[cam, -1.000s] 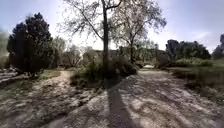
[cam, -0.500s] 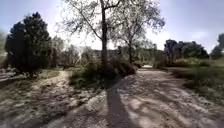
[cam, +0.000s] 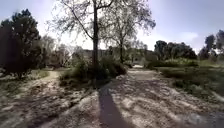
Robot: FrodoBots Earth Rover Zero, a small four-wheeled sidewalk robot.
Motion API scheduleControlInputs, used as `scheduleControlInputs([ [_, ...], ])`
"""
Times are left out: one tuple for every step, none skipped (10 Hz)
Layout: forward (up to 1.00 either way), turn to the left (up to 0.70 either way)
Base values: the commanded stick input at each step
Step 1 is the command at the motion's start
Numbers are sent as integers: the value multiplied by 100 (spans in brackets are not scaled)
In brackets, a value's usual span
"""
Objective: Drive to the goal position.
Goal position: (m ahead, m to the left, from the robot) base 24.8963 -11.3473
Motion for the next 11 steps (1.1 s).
scheduleControlInputs([
  [0, -70],
  [0, -70],
  [0, -70],
  [0, -70],
  [0, -70],
  [0, -70],
  [0, -37],
  [0, 0],
  [0, 0],
  [0, 0],
  [0, 0],
])
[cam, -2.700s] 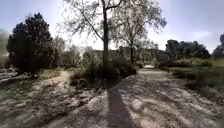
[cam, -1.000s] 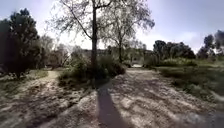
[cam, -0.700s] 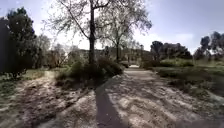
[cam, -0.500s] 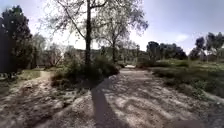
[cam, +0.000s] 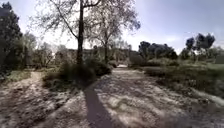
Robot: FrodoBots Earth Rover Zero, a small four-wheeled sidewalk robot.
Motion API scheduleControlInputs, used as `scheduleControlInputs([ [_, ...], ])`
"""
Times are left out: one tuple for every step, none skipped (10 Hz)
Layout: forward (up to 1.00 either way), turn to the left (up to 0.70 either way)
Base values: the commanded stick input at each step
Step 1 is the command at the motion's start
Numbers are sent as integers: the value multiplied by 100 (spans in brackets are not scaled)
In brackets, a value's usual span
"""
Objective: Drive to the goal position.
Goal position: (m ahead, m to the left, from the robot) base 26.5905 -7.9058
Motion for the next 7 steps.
scheduleControlInputs([
  [0, -28],
  [0, -70],
  [0, -54],
  [0, -12],
  [31, 0],
  [70, 0],
  [70, 0],
])
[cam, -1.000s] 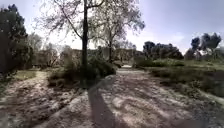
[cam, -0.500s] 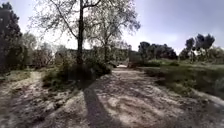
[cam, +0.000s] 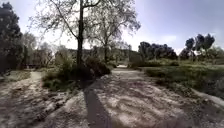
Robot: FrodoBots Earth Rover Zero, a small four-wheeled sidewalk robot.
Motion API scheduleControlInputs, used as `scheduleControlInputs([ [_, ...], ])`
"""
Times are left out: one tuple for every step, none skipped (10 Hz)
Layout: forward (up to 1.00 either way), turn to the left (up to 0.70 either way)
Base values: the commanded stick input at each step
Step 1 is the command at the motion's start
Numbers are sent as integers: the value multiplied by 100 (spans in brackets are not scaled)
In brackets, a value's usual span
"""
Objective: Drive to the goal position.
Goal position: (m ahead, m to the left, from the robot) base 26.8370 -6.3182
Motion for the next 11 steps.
scheduleControlInputs([
  [70, 0],
  [70, 0],
  [70, 0],
  [70, 0],
  [70, 0],
  [70, 0],
  [70, 0],
  [70, 0],
  [70, 0],
  [70, 0],
  [70, 0],
])
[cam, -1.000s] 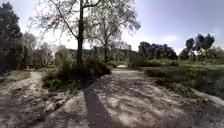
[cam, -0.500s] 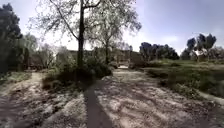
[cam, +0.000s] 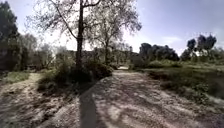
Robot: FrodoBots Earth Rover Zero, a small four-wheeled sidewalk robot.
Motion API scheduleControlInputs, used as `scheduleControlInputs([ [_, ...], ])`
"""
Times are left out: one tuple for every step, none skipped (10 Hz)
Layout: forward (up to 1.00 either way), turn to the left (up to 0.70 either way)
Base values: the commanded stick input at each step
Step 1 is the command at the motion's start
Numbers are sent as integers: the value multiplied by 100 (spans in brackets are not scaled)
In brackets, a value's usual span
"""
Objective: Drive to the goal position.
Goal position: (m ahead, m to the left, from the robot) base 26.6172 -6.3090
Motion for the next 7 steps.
scheduleControlInputs([
  [70, 0],
  [70, 0],
  [70, 0],
  [70, 0],
  [70, 0],
  [70, 0],
  [70, 0],
])
